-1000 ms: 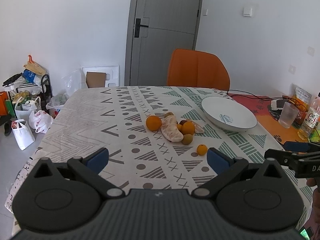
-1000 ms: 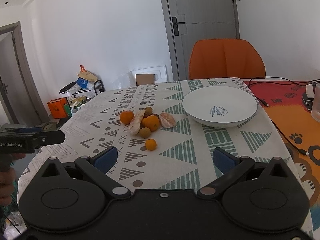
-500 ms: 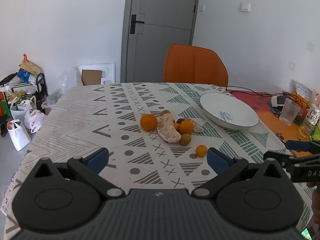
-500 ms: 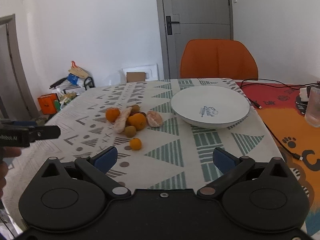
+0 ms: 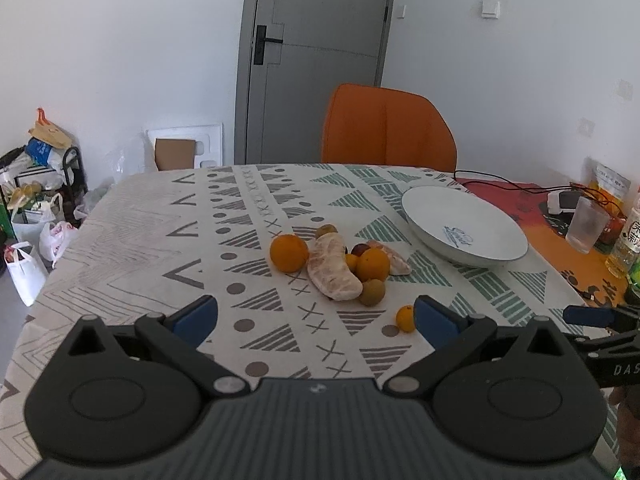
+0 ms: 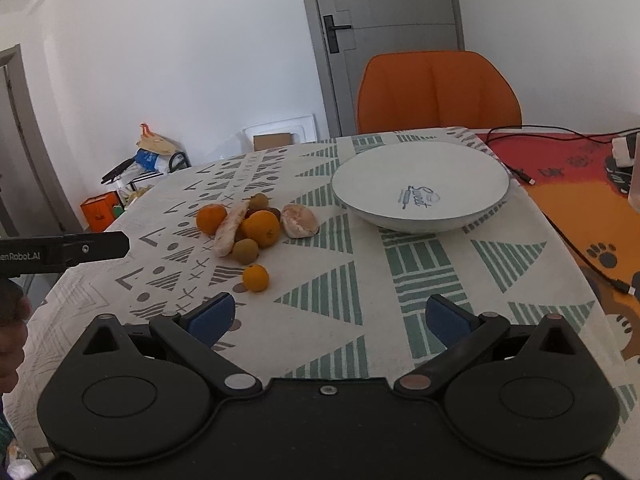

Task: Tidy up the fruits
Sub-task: 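Move left tool toward the peeled orange while right tool approaches a small mandarin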

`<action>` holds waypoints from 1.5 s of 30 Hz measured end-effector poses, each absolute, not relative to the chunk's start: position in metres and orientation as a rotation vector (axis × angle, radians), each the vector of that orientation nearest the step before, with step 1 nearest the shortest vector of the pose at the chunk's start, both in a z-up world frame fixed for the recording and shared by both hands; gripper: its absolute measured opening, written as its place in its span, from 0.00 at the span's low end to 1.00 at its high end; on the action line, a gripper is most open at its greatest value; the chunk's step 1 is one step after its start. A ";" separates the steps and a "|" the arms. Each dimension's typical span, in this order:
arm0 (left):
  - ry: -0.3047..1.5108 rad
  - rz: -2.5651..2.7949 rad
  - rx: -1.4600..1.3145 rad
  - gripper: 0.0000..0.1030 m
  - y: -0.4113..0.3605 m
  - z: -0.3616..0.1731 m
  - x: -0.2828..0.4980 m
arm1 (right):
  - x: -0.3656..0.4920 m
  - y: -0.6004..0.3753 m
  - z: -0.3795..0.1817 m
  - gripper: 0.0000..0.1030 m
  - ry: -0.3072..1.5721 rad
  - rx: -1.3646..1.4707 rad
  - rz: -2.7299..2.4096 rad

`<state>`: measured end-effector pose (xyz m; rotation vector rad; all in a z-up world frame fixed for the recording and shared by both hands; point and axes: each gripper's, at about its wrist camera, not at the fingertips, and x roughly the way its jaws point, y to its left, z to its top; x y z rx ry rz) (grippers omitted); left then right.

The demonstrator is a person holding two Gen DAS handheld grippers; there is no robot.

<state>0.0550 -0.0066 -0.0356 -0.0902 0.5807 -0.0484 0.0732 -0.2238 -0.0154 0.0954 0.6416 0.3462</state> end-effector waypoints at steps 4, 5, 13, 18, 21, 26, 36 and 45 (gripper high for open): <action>0.594 -0.049 -0.086 1.00 -0.008 -0.043 0.063 | 0.078 -0.222 -0.022 1.00 0.651 0.090 0.336; 0.597 -0.050 -0.090 1.00 -0.008 -0.045 0.065 | 0.079 -0.222 -0.024 1.00 0.651 0.090 0.340; 0.602 -0.058 -0.115 0.98 -0.006 -0.058 0.079 | 0.097 -0.218 -0.037 0.89 0.667 0.149 0.386; 0.613 -0.072 -0.141 0.93 -0.002 -0.066 0.087 | 0.111 -0.210 -0.048 0.82 0.711 0.179 0.435; 0.618 -0.070 -0.150 0.89 0.000 -0.071 0.092 | 0.116 -0.201 -0.050 0.75 0.718 0.178 0.468; 0.637 -0.065 -0.169 0.81 0.006 -0.079 0.099 | 0.126 -0.185 -0.051 0.64 0.719 0.152 0.515; 0.632 -0.067 -0.180 0.77 0.014 -0.082 0.105 | 0.144 -0.158 -0.055 0.31 0.711 0.114 0.582; 0.636 -0.081 -0.169 0.74 0.005 -0.085 0.119 | 0.156 -0.171 -0.058 0.21 0.709 0.177 0.530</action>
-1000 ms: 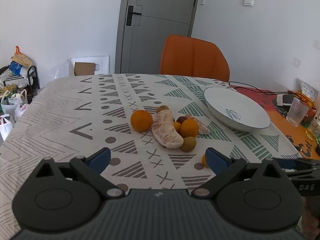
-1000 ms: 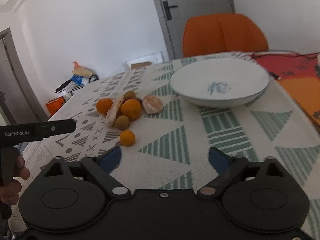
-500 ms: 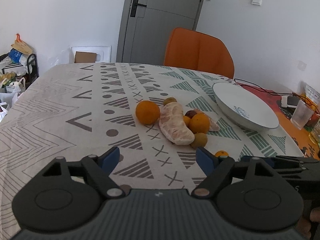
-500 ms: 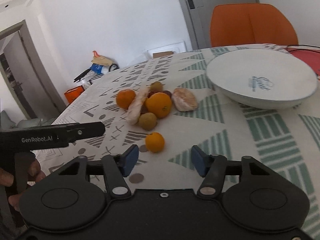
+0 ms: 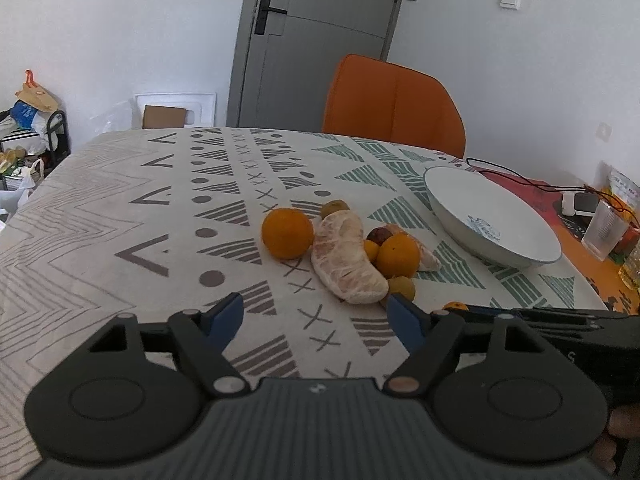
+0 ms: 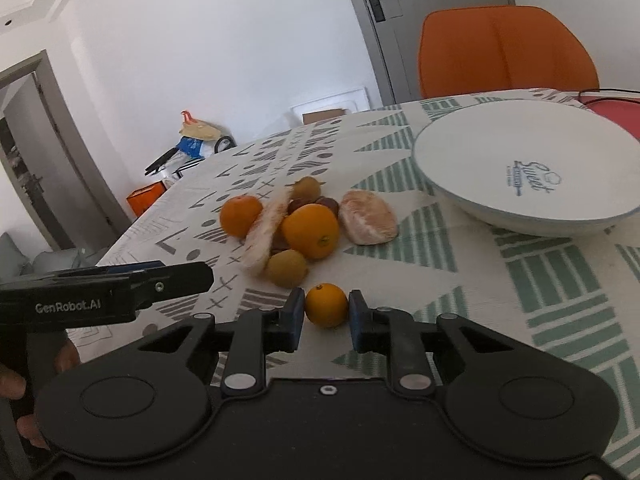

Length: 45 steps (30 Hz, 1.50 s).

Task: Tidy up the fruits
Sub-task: 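Move left tool toward the peeled orange while right tool approaches a small mandarin, then close left tool on the peeled orange while right tool grips the small mandarin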

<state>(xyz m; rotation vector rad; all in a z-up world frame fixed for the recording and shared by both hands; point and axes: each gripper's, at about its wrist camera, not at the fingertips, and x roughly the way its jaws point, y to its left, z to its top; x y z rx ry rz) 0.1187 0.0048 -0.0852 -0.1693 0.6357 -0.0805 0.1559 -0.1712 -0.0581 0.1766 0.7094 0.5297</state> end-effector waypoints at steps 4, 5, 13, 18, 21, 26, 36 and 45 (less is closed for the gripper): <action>0.634 -0.086 -0.165 0.73 -0.002 -0.085 0.127 | 0.155 -0.179 -0.059 0.21 0.706 0.190 0.515; 0.632 -0.085 -0.164 0.72 -0.003 -0.085 0.129 | 0.155 -0.181 -0.059 0.21 0.705 0.196 0.514; 0.626 -0.058 -0.151 0.64 -0.012 -0.086 0.149 | 0.156 -0.196 -0.061 0.21 0.692 0.205 0.471; 0.649 -0.056 -0.168 0.59 -0.015 -0.093 0.163 | 0.156 -0.206 -0.062 0.21 0.687 0.233 0.460; 0.658 -0.051 -0.168 0.55 -0.018 -0.095 0.170 | 0.156 -0.211 -0.062 0.21 0.686 0.258 0.453; 0.674 -0.052 -0.188 0.51 -0.021 -0.103 0.179 | 0.158 -0.219 -0.064 0.21 0.685 0.289 0.447; 0.694 -0.076 -0.242 0.35 -0.013 -0.100 0.174 | 0.157 -0.217 -0.062 0.21 0.685 0.293 0.442; 0.666 -0.087 -0.253 0.35 -0.012 -0.087 0.158 | 0.146 -0.216 -0.052 0.21 0.660 0.282 0.435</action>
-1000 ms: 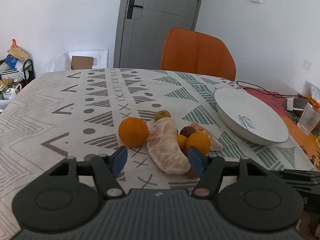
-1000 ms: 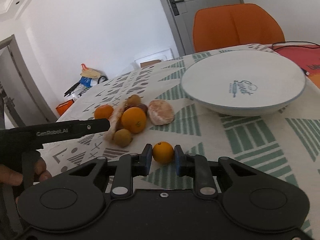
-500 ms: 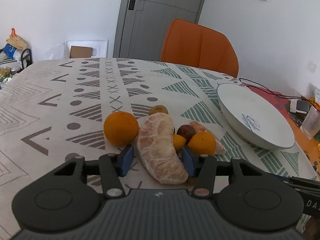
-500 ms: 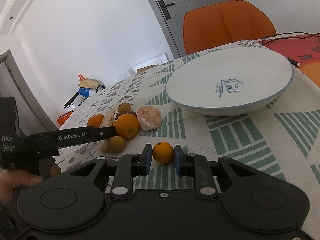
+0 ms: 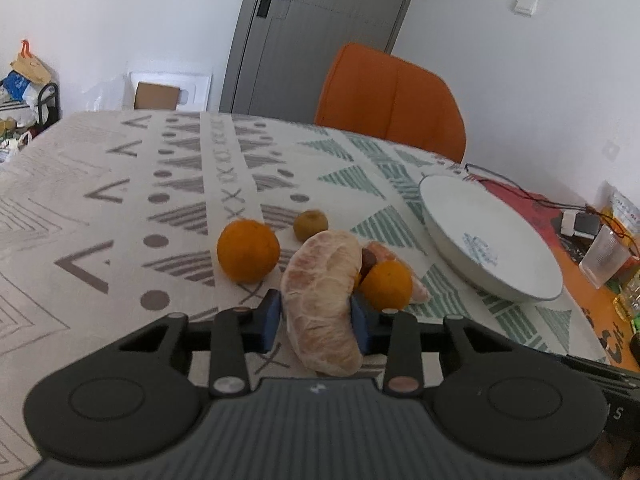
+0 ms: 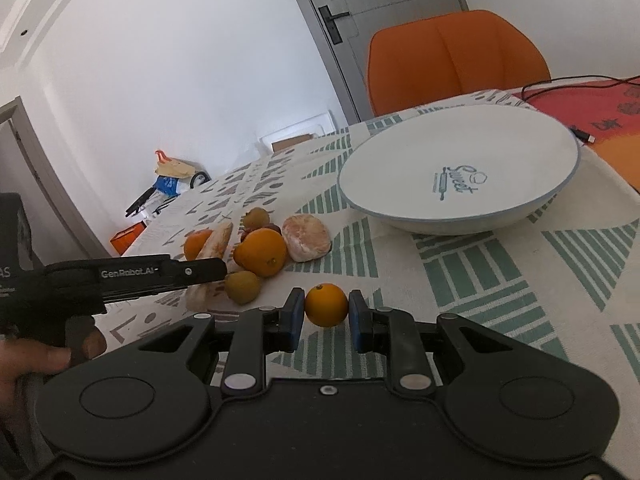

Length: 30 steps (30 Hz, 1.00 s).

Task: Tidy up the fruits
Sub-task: 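Close left tool on the peeled orange while right tool grips the small mandarin, then lift and carry both held fruits over the white bowl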

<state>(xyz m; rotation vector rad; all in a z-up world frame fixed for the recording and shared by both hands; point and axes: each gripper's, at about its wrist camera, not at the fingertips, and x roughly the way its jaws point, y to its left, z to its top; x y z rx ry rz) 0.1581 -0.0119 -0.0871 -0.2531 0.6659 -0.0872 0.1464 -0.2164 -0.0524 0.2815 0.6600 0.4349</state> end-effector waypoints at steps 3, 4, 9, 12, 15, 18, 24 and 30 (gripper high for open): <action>0.642 -0.086 -0.243 0.35 -0.013 -0.078 0.155 | 0.145 -0.220 -0.047 0.21 0.638 0.297 0.418; 0.639 -0.086 -0.239 0.35 -0.014 -0.075 0.154 | 0.143 -0.221 -0.046 0.21 0.628 0.297 0.411; 0.613 -0.089 -0.200 0.35 -0.024 -0.062 0.154 | 0.140 -0.226 -0.035 0.21 0.571 0.312 0.386; 0.597 -0.096 -0.189 0.35 -0.031 -0.056 0.156 | 0.139 -0.228 -0.029 0.21 0.536 0.300 0.379; 0.587 -0.103 -0.173 0.35 -0.039 -0.052 0.158 | 0.141 -0.231 -0.024 0.21 0.516 0.298 0.375; 0.579 -0.112 -0.157 0.35 -0.048 -0.047 0.161 | 0.141 -0.237 -0.021 0.21 0.493 0.305 0.369; 0.558 -0.133 -0.132 0.35 -0.065 -0.038 0.171 | 0.152 -0.253 -0.010 0.21 0.450 0.311 0.341; 0.533 -0.151 -0.112 0.35 -0.079 -0.028 0.185 | 0.168 -0.270 0.008 0.21 0.393 0.317 0.298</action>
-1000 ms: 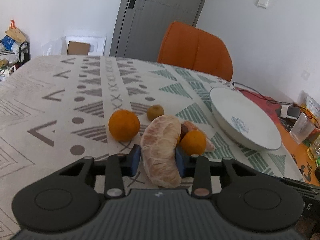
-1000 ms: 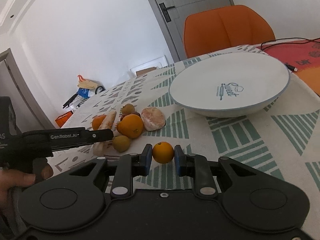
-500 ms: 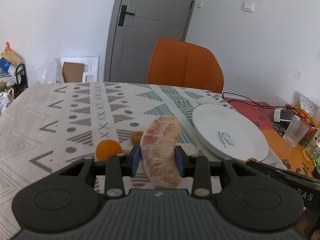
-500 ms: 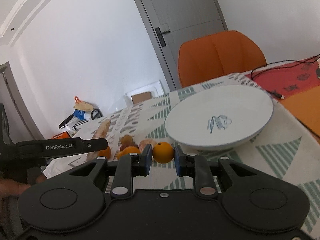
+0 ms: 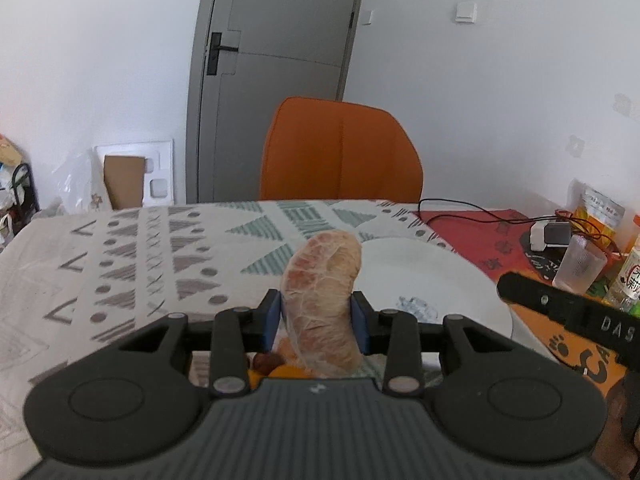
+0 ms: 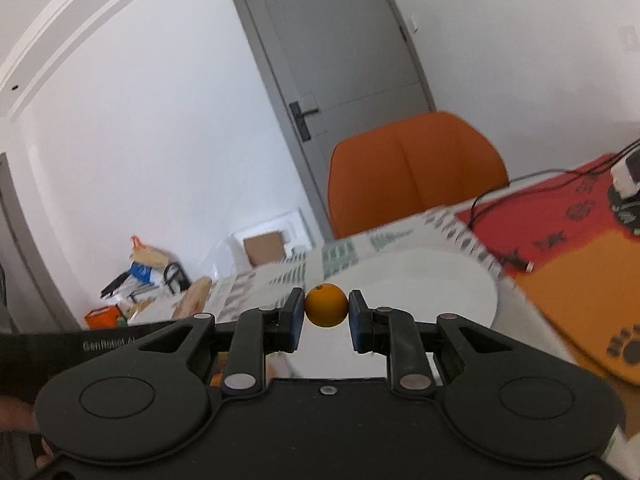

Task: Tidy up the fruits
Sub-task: 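Lift and carry both held fruits over the white bowl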

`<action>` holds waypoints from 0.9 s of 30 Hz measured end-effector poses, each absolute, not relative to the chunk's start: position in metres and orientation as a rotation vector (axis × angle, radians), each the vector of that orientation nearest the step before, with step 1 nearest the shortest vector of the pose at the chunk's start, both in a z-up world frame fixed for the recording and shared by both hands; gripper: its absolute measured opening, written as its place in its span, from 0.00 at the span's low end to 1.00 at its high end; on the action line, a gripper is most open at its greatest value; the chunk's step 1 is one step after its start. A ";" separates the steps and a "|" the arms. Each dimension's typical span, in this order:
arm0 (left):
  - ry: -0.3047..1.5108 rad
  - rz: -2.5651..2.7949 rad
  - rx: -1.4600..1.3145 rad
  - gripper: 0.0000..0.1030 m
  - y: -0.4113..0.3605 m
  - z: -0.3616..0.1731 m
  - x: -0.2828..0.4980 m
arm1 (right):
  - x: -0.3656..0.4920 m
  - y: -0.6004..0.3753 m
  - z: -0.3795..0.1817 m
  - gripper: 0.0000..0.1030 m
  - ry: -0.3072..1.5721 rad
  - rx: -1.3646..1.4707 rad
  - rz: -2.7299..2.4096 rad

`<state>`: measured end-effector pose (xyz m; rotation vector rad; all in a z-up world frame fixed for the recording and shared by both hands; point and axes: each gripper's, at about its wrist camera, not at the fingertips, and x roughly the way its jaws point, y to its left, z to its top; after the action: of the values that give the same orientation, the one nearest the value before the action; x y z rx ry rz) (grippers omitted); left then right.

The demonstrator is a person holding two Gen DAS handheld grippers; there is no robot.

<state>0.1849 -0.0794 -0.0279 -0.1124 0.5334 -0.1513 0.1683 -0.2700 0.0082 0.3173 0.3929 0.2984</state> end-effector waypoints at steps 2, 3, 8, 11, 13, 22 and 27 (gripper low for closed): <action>0.526 -0.156 -0.106 0.35 -0.084 -0.025 0.191 | 0.173 -0.272 0.011 0.21 0.382 0.334 0.302; 0.523 -0.157 -0.104 0.35 -0.086 -0.023 0.194 | 0.176 -0.272 0.013 0.21 0.377 0.341 0.304; 0.504 -0.164 -0.095 0.35 -0.095 -0.019 0.208 | 0.187 -0.268 0.015 0.21 0.360 0.332 0.314; 0.499 -0.164 -0.099 0.35 -0.097 -0.017 0.216 | 0.194 -0.268 0.017 0.21 0.352 0.323 0.319; 0.496 -0.163 -0.098 0.35 -0.099 -0.016 0.222 | 0.199 -0.269 0.018 0.21 0.348 0.317 0.320; 0.520 -0.190 -0.100 0.35 -0.115 -0.025 0.246 | 0.222 -0.281 0.004 0.21 0.390 0.321 0.293; 0.560 -0.206 -0.102 0.35 -0.121 -0.037 0.261 | 0.230 -0.283 -0.009 0.22 0.425 0.340 0.296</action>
<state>0.2606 -0.1208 -0.0375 -0.1024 0.5595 -0.2060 0.2302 -0.2831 -0.0087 0.3398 0.4247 0.2956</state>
